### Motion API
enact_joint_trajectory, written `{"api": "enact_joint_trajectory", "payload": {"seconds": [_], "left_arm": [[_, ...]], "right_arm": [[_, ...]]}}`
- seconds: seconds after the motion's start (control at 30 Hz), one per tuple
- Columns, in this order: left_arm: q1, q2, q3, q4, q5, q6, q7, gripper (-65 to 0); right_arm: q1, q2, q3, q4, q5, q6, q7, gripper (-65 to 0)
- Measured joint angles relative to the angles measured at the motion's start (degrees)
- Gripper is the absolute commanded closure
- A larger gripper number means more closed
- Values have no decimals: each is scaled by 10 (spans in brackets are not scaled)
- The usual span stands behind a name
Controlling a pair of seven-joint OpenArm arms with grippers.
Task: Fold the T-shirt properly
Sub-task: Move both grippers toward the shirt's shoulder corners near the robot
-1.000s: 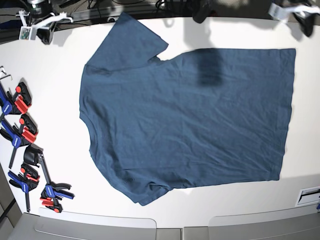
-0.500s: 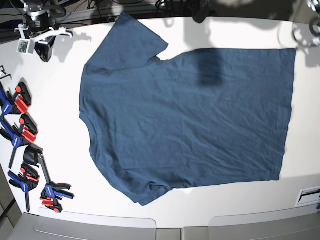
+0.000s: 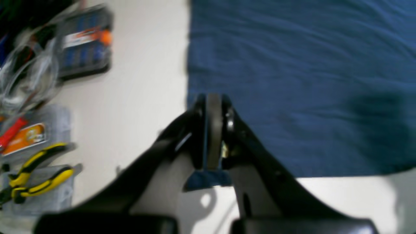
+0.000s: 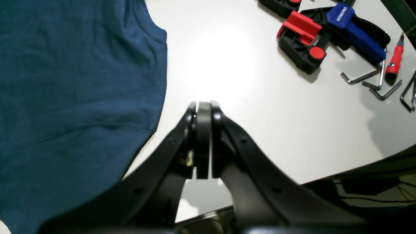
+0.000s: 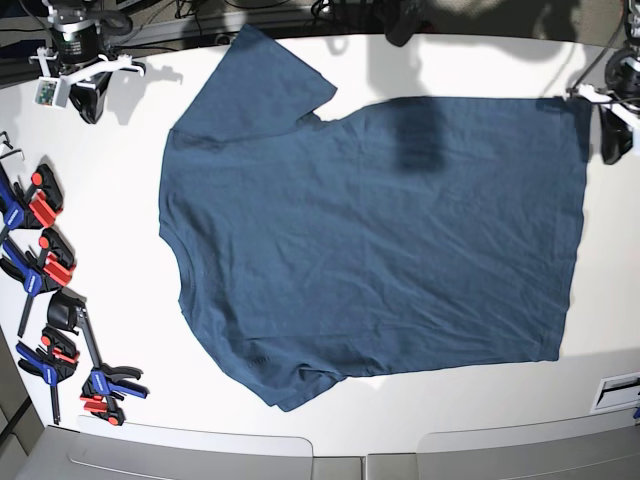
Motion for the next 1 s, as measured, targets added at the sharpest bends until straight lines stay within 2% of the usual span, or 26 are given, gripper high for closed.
{"api": "enact_joint_trajectory", "payload": {"seconds": [0.1,0.2,0.27,0.33,0.43,0.47,0.5,0.6,0.67,0.9,1.0], "left_arm": [[0,0,-2,0,-23,-3,7,0],[0,8,-2,0,-56,-64,28,0],[-2,27,-2,0,-99,-120,48,0],[-1,49,-2,0,-146,-198,80,0],[-1,73,-2,0,-234,-326,149,0],[-1,78,-2,0,-262,-362,175,0],[-2,79,-2,0,-287,-381,206,0],[-1,79,-2,0,-330,-379,295,0],[-2,79,-2,0,-330,-379,320,0],[2,93,-3,0,-220,-379,329,0],[2,116,-4,0,-209,-379,322,0]], "right_arm": [[0,0,0,0,0,0,0,0],[0,0,0,0,0,0,0,0],[0,0,0,0,0,0,0,0],[0,0,0,0,0,0,0,0],[0,0,0,0,0,0,0,0],[0,0,0,0,0,0,0,0],[0,0,0,0,0,0,0,0],[0,0,0,0,0,0,0,0],[0,0,0,0,0,0,0,0],[10,-9,0,0,-3,0,-9,0],[38,-35,0,0,-2,5,-70,0]]}}
